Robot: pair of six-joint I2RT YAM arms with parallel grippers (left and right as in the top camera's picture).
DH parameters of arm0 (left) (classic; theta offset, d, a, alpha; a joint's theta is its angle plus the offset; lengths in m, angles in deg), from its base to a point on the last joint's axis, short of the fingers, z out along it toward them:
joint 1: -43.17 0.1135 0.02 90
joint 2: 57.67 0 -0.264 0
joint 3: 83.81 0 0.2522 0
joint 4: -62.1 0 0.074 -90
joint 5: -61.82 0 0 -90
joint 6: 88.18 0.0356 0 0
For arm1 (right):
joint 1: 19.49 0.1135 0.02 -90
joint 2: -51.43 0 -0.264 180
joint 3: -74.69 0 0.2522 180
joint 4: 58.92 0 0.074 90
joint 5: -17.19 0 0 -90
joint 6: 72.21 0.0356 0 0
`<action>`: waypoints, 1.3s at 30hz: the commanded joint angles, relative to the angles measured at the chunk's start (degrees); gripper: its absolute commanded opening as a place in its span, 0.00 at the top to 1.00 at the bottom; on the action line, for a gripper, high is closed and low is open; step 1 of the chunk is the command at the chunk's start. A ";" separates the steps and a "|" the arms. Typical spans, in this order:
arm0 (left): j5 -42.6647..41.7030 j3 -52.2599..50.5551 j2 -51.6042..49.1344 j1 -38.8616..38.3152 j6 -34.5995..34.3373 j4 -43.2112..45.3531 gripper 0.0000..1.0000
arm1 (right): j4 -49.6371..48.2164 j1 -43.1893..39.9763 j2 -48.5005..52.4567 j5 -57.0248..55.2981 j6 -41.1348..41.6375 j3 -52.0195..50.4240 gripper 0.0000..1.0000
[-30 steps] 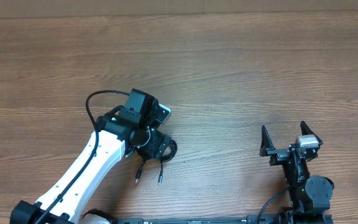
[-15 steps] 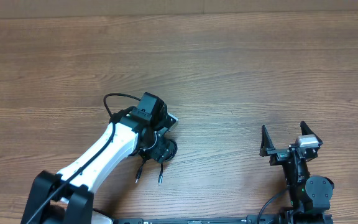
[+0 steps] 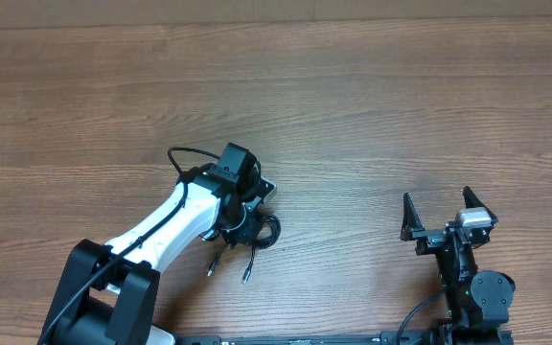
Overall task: Untangle cables
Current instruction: 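Close the left gripper on the cable coil and lift it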
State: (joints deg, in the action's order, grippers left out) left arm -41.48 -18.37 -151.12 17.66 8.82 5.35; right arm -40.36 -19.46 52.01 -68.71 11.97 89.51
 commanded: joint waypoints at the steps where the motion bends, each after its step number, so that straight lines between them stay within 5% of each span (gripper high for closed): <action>1: -1.81 2.64 -0.15 -0.28 -1.49 -0.48 0.96 | -0.20 -0.15 -0.42 -0.15 -0.04 -0.59 0.00; 6: -5.49 11.54 -0.13 -0.28 -2.99 -3.41 0.96 | -0.20 -0.15 -0.42 -0.15 -0.04 -0.59 0.00; 15: -29.53 22.53 -0.13 -0.28 -2.97 -0.20 0.96 | -0.20 -0.15 -0.42 -0.15 -0.04 -0.59 0.00; 31: -30.36 22.71 -0.13 1.18 -2.36 -1.44 0.96 | -0.22 -0.15 -0.42 -0.13 -0.04 -0.59 0.00; 39: -39.34 22.71 -0.13 3.52 -2.34 -2.01 0.96 | -0.37 -0.15 -0.42 -0.13 -0.04 -0.59 0.00</action>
State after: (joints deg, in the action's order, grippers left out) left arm -75.36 2.74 -151.34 19.38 6.42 3.71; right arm -40.47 -19.46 52.01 -68.73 11.99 89.51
